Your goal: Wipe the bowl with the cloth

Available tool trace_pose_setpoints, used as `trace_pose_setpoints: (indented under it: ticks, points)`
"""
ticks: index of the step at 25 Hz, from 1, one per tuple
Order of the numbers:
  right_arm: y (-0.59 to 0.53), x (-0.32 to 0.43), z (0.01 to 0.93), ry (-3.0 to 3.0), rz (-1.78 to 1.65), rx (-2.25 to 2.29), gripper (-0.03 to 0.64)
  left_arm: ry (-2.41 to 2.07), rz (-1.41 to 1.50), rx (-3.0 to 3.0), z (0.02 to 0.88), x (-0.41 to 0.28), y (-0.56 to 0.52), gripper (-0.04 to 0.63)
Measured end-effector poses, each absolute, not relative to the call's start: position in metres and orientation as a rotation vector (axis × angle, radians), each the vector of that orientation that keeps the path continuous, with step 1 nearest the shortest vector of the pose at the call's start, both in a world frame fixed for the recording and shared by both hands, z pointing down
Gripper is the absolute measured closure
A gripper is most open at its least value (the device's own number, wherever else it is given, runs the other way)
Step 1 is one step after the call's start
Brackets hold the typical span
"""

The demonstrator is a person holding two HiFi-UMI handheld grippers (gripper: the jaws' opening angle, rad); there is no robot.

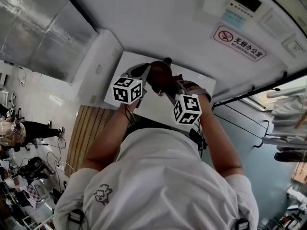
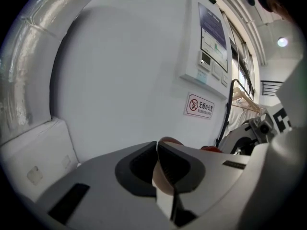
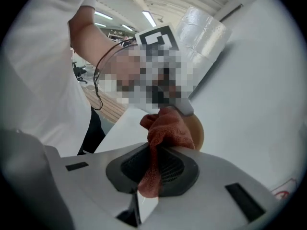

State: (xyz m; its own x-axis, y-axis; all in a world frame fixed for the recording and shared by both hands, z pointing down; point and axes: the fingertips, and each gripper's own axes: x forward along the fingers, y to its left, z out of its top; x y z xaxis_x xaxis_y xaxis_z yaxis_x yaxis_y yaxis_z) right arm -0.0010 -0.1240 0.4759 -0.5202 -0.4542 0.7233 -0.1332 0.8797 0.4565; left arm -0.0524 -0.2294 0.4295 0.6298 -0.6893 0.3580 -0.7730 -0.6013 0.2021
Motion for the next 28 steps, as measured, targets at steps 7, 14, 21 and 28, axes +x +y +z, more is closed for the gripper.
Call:
trace_pose_setpoints:
  ticks: [7, 14, 21, 28]
  points:
    - [-0.131, 0.052, 0.465, -2.149, -0.288, 0.576, 0.566, -1.206, 0.233, 2.412, 0.431, -0.095, -0.240, 0.575]
    - [-0.146, 0.071, 0.395, -2.266, -0.332, 0.819, 0.566, -0.999, -0.065, 2.231, 0.438, -0.104, -0.237, 0.577]
    - [-0.151, 0.074, 0.343, -2.337, -0.387, 0.921, 0.566, -0.905, -0.206, 2.065, 0.465, -0.117, -0.241, 0.576]
    - [-0.142, 0.039, 0.344, -2.406, -0.391, 0.824, 0.566, -0.610, -0.484, 1.951, 0.450, -0.090, -0.221, 0.576]
